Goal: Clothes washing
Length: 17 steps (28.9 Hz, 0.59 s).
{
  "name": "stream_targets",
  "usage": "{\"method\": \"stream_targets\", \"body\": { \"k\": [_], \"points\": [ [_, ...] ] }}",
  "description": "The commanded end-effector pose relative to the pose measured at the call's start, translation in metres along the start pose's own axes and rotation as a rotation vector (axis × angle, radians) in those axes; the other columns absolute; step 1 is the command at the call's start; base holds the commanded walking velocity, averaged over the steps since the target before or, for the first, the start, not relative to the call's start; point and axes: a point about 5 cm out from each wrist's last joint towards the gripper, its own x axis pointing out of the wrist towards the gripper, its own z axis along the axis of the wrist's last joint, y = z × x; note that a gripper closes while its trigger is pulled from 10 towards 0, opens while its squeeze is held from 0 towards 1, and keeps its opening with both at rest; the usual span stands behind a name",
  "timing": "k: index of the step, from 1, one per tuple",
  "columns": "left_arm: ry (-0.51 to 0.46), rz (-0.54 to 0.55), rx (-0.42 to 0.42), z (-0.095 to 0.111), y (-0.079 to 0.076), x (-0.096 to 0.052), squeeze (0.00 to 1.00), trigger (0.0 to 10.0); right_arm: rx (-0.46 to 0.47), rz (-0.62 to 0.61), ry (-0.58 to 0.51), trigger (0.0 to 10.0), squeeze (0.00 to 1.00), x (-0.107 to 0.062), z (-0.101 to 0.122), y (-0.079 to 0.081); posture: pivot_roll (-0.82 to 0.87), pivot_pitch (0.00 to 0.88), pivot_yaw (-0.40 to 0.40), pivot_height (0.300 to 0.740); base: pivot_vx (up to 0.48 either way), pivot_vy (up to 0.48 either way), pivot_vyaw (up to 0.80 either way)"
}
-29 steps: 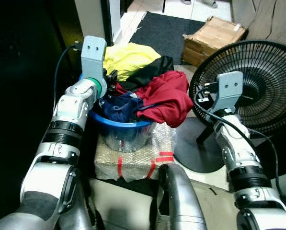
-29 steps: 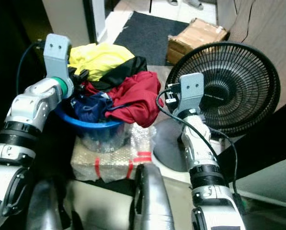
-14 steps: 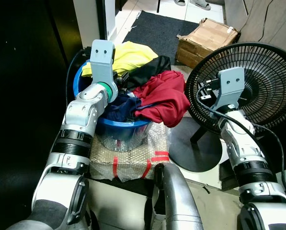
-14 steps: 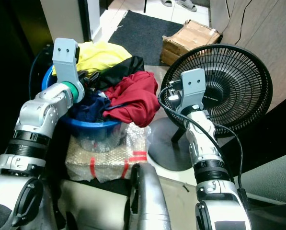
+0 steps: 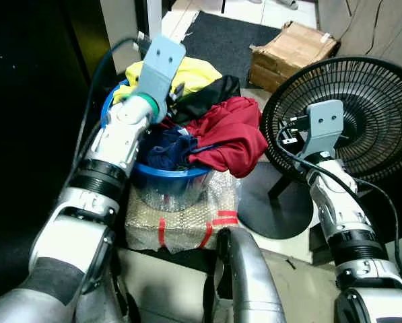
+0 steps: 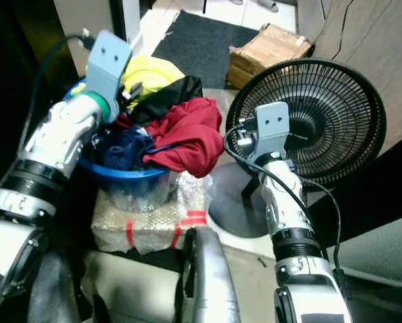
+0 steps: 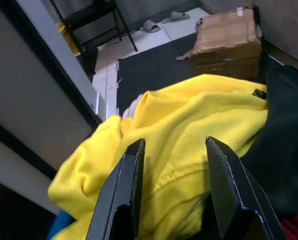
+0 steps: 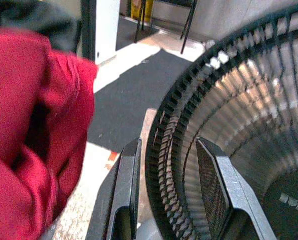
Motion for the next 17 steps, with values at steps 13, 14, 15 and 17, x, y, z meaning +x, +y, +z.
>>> {"method": "stream_targets", "body": {
  "k": [13, 14, 15, 17],
  "points": [
    [0.099, -0.075, -0.01, -0.007, -0.003, 0.011, 0.0, 10.0, 0.019, -0.016, 0.03, 10.0, 0.0, -0.005, -0.01, 0.001, 0.01, 0.329, 0.007, 0.505, 0.0, 0.0, 0.0],
    [0.104, -0.083, -0.007, -0.008, -0.003, 0.012, 0.0, 10.0, 0.021, -0.017, 0.034, 10.0, 0.0, -0.005, -0.011, 0.002, 0.01, 0.341, 0.012, 0.505, 0.0, 0.0, 0.0],
    [0.116, -0.085, -0.008, -0.01, -0.003, 0.014, 0.0, 10.0, 0.023, -0.017, 0.039, 10.0, 0.0, -0.005, -0.013, 0.003, 0.02, 0.354, 0.017, 0.505, 0.0, 0.0, 0.0],
    [0.126, -0.087, -0.01, -0.011, -0.002, 0.014, 0.0, 10.0, 0.024, -0.017, 0.043, 10.0, 0.0, -0.006, -0.014, 0.003, 0.02, 0.356, 0.017, 0.505, 0.0, 0.0, 0.0]
  ]
}}
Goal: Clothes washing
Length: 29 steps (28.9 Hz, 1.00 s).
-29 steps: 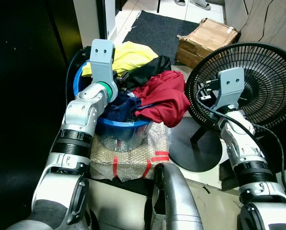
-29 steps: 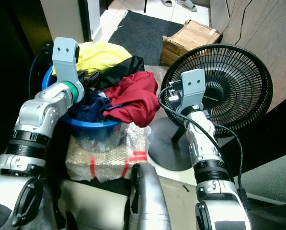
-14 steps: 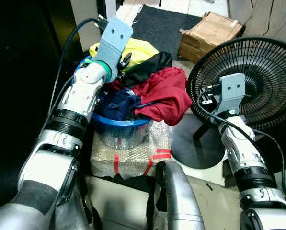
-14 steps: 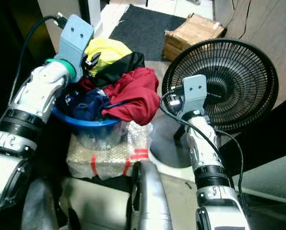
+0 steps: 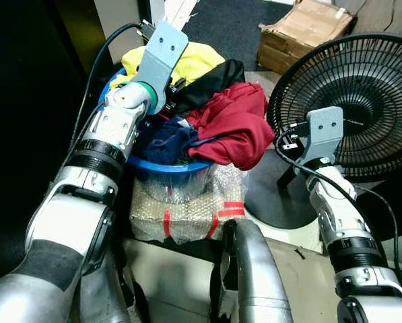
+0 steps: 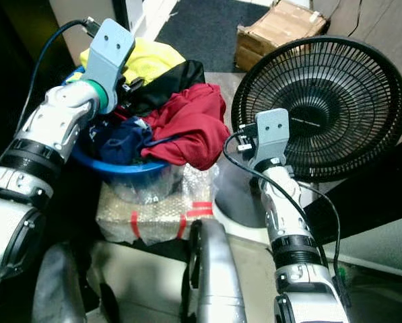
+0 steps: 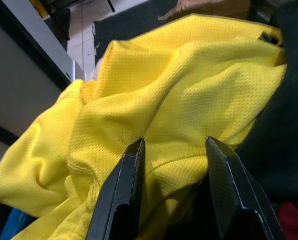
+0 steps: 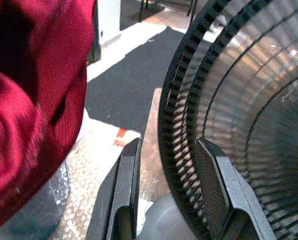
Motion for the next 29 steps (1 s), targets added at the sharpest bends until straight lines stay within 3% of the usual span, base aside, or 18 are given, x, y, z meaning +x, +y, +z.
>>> {"method": "stream_targets", "body": {
  "k": [1, 8, 10, 21, 27, 28, 29],
  "points": [
    [0.03, -0.018, -0.003, -0.008, -0.003, 0.001, 0.0, 10.0, 0.012, -0.008, 0.025, 10.0, 0.0, -0.004, -0.008, 0.0, 0.02, 0.356, 0.017, 0.505, 0.0, 0.0, 0.0],
    [0.127, 0.051, -0.016, -0.026, 0.006, 0.0, 0.0, 10.0, 0.019, 0.0, 0.044, 10.0, 0.0, -0.005, -0.013, 0.006, 0.02, 0.363, 0.017, 0.505, 0.0, 0.0, 0.0],
    [0.163, 0.08, -0.009, -0.037, 0.01, -0.003, 0.0, 0.0, 0.02, 0.003, 0.045, 10.0, 0.0, -0.004, -0.013, 0.007, 0.02, 0.363, 0.014, 0.505, 0.0, 0.0, 0.0],
    [0.135, 0.142, -0.063, -0.045, 0.03, -0.012, 0.0, 0.0, 0.021, 0.001, 0.04, 10.0, 0.0, 0.0, -0.011, 0.007, 0.03, 0.338, 0.005, 0.505, 0.0, 0.0, 0.0],
    [0.063, 0.162, -0.126, -0.033, 0.036, -0.015, 0.0, 0.0, 0.025, 0.004, 0.032, 10.0, 0.0, 0.002, -0.009, 0.009, 0.03, 0.321, 0.002, 0.505, 0.0, 0.0, 0.0],
    [-0.052, 0.152, -0.177, -0.015, 0.037, -0.02, 0.0, 0.0, 0.03, 0.007, 0.024, 10.0, 0.0, 0.004, -0.007, 0.012, 0.03, 0.29, 0.001, 0.505, 0.0, 0.0, 0.0],
    [-0.052, 0.152, -0.177, -0.015, 0.037, -0.02, 0.0, 0.0, 0.03, 0.007, 0.024, 10.0, 0.0, 0.004, -0.007, 0.012, 0.03, 0.29, 0.001, 0.505, 0.0, 0.0, 0.0]
  ]
}}
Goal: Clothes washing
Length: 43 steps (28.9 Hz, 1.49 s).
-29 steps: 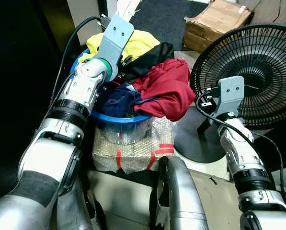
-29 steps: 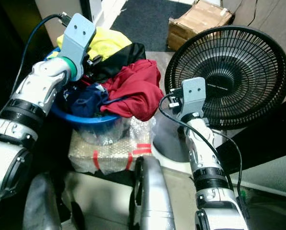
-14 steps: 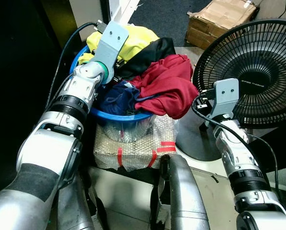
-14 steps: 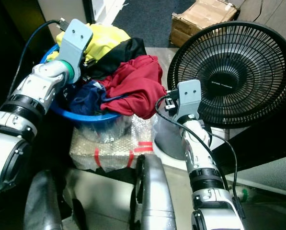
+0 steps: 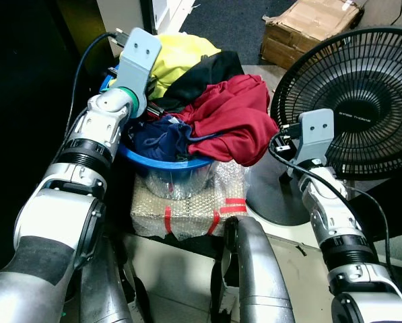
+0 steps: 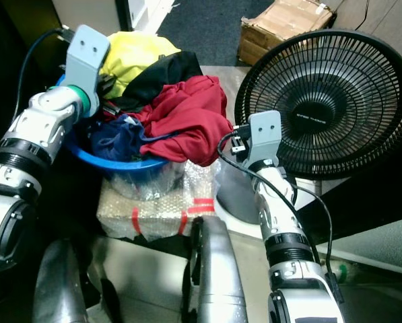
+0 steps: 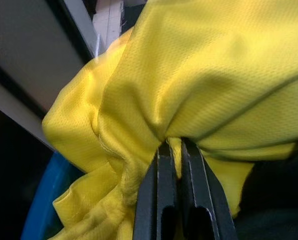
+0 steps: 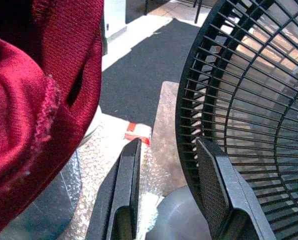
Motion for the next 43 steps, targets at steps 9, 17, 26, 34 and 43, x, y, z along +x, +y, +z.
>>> {"method": "stream_targets", "body": {
  "k": [9, 17, 26, 34, 43],
  "points": [
    [-0.469, -0.202, -0.039, 0.086, -0.013, -0.075, 0.0, 10.0, 0.071, 0.106, -0.208, 10.0, 0.0, 0.003, 0.05, 0.01, 0.06, 0.205, -0.002, 0.505, 0.0, 0.0, 0.0],
    [-0.415, -0.463, -0.015, 0.069, -0.045, -0.111, 0.0, 10.0, 0.055, 0.133, -0.264, 10.0, 0.0, -0.002, 0.067, 0.009, 0.05, 0.165, -0.006, 0.505, 0.0, 0.0, 0.0],
    [-0.513, -0.588, -0.356, 0.091, -0.044, -0.145, 0.0, 10.0, 0.182, 0.234, -0.405, 10.0, 0.0, -0.017, 0.108, 0.023, 0.06, 0.135, 0.006, 0.505, 0.0, 0.0, 0.0],
    [-0.577, -0.589, -0.491, 0.101, -0.041, -0.151, 0.0, 10.0, 0.257, 0.447, -0.6, 10.0, 0.0, -0.028, 0.168, 0.043, 0.06, 0.123, 0.008, 0.505, 0.0, 0.0, 0.0],
    [-0.465, -0.575, -0.456, 0.089, -0.047, -0.156, 0.0, 10.0, 0.354, 0.527, -0.627, 10.0, 0.0, -0.038, 0.182, 0.05, 0.06, 0.112, 0.007, 0.505, 0.0, 0.0, 0.0]
  ]
}}
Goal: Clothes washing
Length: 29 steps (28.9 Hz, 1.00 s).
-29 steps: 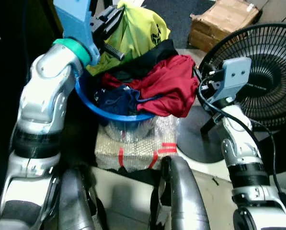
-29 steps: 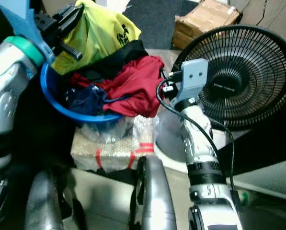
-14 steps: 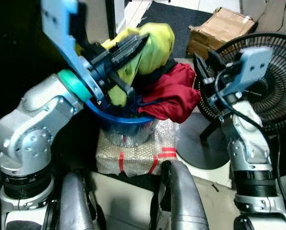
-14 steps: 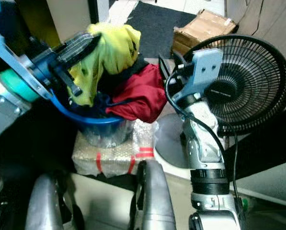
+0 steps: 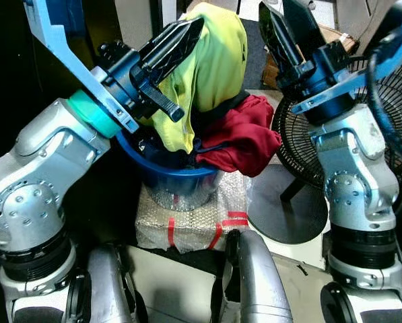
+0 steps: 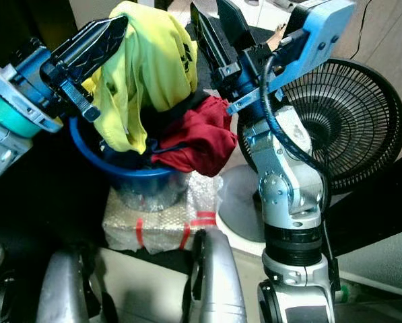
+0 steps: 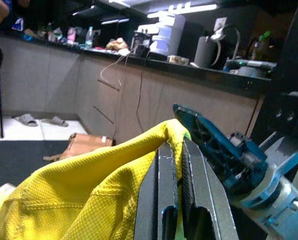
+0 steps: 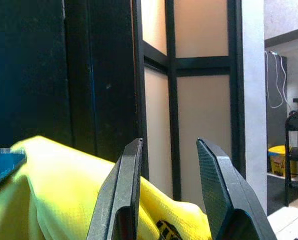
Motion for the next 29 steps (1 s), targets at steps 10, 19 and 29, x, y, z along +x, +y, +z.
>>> {"method": "stream_targets", "body": {
  "k": [10, 19, 29],
  "points": [
    [0.094, 0.196, 0.072, -0.023, 0.018, 0.01, 0.0, 10.0, 0.009, -0.116, 0.29, 10.0, 1.0, -0.026, -0.057, -0.016, 0.05, 0.104, -0.007, 0.505, 0.0, 0.0, 0.0],
    [0.064, 0.215, 0.068, -0.022, 0.019, 0.023, 0.0, 10.0, 0.148, 0.056, 0.359, 10.0, 1.0, -0.023, -0.066, 0.0, 0.04, 0.106, -0.014, 0.505, 0.0, 0.0, 0.0],
    [0.041, 0.237, 0.074, -0.02, 0.023, 0.026, 0.0, 10.0, 0.286, 0.121, 0.415, 10.0, 0.88, -0.007, -0.099, 0.02, 0.05, 0.105, -0.018, 0.505, 0.0, 0.0, 0.0]
  ]
}}
